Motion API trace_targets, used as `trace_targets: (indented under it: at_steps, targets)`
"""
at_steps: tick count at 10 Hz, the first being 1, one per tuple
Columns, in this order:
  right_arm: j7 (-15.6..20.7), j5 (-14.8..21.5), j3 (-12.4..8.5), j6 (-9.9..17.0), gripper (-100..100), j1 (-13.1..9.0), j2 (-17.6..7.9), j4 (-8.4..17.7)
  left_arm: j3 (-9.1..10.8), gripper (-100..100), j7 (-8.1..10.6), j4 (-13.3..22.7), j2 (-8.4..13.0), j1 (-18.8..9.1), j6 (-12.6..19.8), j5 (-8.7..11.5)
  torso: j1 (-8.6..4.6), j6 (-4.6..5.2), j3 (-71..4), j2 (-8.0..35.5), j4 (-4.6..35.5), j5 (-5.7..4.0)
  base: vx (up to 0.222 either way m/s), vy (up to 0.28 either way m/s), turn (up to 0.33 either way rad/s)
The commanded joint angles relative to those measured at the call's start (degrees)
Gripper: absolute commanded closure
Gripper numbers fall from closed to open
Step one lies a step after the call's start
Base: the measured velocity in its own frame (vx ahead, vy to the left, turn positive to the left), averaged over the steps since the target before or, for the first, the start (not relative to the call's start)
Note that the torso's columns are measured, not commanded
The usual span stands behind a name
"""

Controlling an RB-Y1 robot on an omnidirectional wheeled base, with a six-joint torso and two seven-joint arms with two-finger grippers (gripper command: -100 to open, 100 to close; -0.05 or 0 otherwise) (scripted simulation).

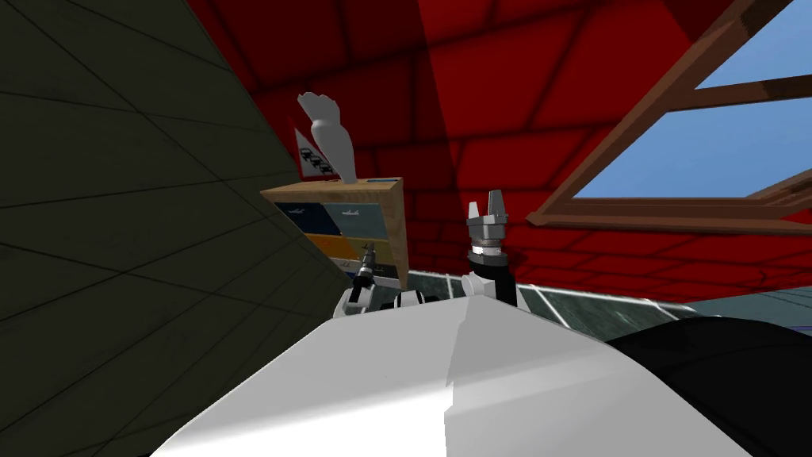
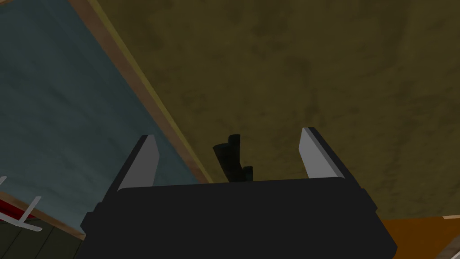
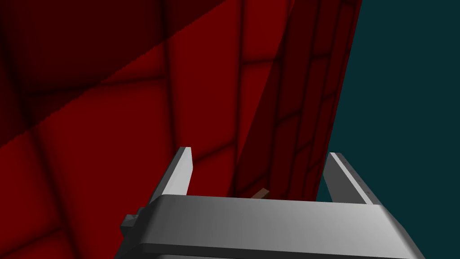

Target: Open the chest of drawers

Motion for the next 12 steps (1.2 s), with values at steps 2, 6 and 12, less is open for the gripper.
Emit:
trace_targets:
  at_steps: [2, 6, 12]
  targets:
    - [0.0, 0.0, 0.0, 0.0, 0, 0.0, 0.0, 0.0, -3.72, 100, 1.61, -2.7, 2.5, 4.2, -2.2, -0.3, -0.03, -0.01, -0.1, -0.2, -0.1, -0.01, 0.081, -0.043, 0.239]
    - [0.0, 0.0, 0.0, 0.0, 0, 0.0, 0.0, 0.0, -4.66, -100, 3.01, -4.8, 4.2, 4.6, -0.1, -0.4, 0.17, 0.17, 0.2, 0.3, 0.2, 0.04, 0.023, -0.011, 0.031]
    - [0.0, 0.0, 0.0, 0.0, 0, 0.0, 0.0, 0.0, -5.84, -100, 5.52, -9.1, 7.0, 4.2, 6.5, -0.6, 0.02, 0.03, 0.1, 0.2, 0.0, 0.01, -0.012, 0.034, -0.05]
